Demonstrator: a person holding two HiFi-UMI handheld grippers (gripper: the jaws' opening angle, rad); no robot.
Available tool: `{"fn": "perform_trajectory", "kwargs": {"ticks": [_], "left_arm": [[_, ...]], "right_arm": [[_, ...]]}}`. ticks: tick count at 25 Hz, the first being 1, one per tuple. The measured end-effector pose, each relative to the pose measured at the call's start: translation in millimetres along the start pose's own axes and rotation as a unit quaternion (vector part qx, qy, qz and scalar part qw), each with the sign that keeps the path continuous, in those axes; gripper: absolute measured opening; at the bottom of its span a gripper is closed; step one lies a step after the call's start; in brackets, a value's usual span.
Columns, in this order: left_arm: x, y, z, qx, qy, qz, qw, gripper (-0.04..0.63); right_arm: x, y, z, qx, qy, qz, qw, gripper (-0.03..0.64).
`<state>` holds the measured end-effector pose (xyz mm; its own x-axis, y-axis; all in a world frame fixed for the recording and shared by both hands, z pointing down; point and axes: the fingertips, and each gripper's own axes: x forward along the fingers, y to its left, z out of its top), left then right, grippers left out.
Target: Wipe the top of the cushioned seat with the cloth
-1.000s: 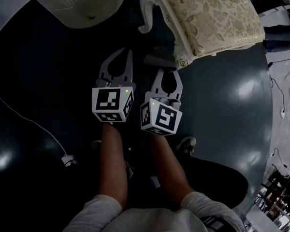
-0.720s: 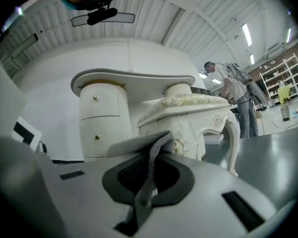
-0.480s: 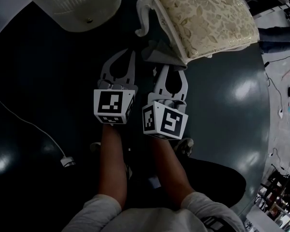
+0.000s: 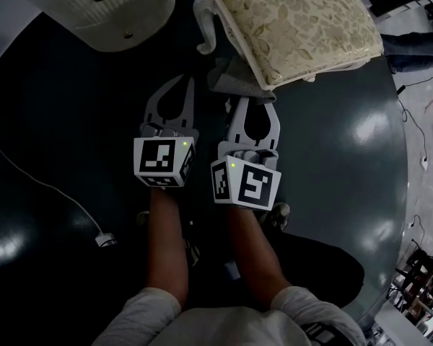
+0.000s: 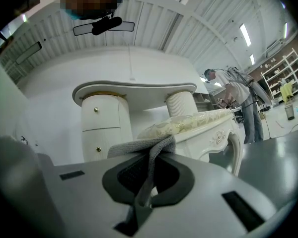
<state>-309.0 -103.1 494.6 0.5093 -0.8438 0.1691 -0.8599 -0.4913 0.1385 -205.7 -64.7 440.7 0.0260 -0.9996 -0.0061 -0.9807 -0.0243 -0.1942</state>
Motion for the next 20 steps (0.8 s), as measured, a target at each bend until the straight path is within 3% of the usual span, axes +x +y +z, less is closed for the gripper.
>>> {"fn": "perform_trajectory", "kwargs": {"ticks": [6,9,15,20], "left_arm": [[-13.8,-15.8,15.3,-0.021,0.003,0.016,0.9996,0.014],[-15.0,-25.7,22.1,-0.003,0.021,0.011,0.9997,0.014],[-19.9,-26.0,41.3,0.019,0.068,0.020,0.9973,0.014],[-23.0,-47.4,83.9,0.026,0.086,-0.006,0.9959,0.014]], "right_arm": [[-5.7,-7.1,-1.9,0.013,0.073,0.004,0.997,0.014],[-12.7,-9.0,3.4,0.023,0.098,0.003,0.995,0.014],[-9.7,-15.9,44.6,0.018,0.088,0.008,0.996,0.014],[12.8,-17.8,90.2,0.007,0.081,0.014,0.997,0.014]]}}
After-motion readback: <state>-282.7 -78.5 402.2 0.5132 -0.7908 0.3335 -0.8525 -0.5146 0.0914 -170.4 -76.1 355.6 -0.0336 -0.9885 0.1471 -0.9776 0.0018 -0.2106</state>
